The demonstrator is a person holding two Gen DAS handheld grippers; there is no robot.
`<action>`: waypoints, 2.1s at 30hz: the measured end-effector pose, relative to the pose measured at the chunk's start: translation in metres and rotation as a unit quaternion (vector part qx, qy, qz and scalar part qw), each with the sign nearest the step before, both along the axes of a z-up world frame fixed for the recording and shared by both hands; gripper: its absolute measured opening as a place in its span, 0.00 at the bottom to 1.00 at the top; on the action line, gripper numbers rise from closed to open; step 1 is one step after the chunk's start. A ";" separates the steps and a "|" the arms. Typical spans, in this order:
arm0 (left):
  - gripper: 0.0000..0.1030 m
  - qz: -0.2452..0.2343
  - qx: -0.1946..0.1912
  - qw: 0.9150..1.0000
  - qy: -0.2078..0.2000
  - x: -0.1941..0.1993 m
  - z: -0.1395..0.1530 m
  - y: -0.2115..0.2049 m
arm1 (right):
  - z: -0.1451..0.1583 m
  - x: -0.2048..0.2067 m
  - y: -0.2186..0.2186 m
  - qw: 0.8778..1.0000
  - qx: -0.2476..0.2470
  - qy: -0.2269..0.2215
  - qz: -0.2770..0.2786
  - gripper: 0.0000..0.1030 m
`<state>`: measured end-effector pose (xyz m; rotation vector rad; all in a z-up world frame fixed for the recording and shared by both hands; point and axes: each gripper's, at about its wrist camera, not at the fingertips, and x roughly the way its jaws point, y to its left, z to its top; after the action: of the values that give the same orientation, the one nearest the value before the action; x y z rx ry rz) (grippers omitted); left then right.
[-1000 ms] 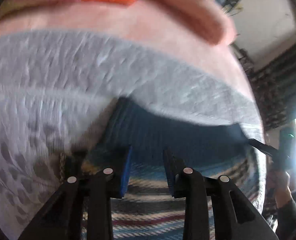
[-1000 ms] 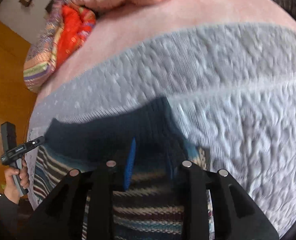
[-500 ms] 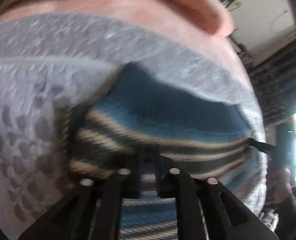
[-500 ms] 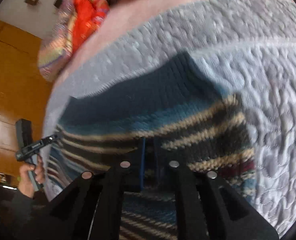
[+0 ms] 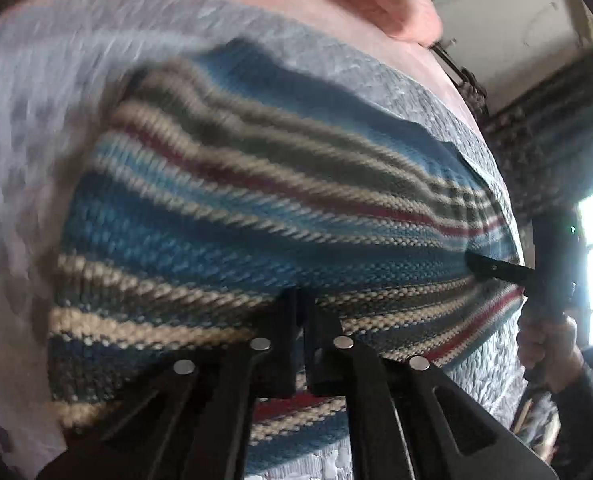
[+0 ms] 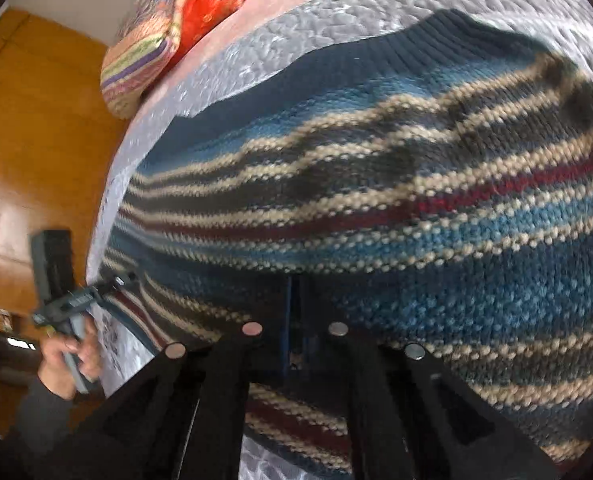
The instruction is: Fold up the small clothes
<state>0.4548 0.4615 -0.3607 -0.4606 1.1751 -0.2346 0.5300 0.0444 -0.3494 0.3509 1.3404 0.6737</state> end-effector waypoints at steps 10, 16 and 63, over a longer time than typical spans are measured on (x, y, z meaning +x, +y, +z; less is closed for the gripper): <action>0.09 0.000 -0.027 0.999 -0.020 -0.049 0.002 0.007 | 0.029 -0.060 -0.121 0.996 -0.028 -0.029 -0.075 0.07; 0.12 0.024 -0.066 0.997 -0.026 -0.056 -0.001 0.016 | 0.022 -0.068 -0.136 0.996 -0.028 -0.020 -0.086 0.09; 0.75 -0.027 -0.119 0.992 0.041 0.104 -0.006 0.108 | -0.009 -0.244 0.317 0.737 -0.368 -0.507 0.254 0.68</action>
<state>0.5585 0.5700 -0.3664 -0.6527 1.2469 -0.4093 0.2863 0.3616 -0.3579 -0.9711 0.5012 0.5632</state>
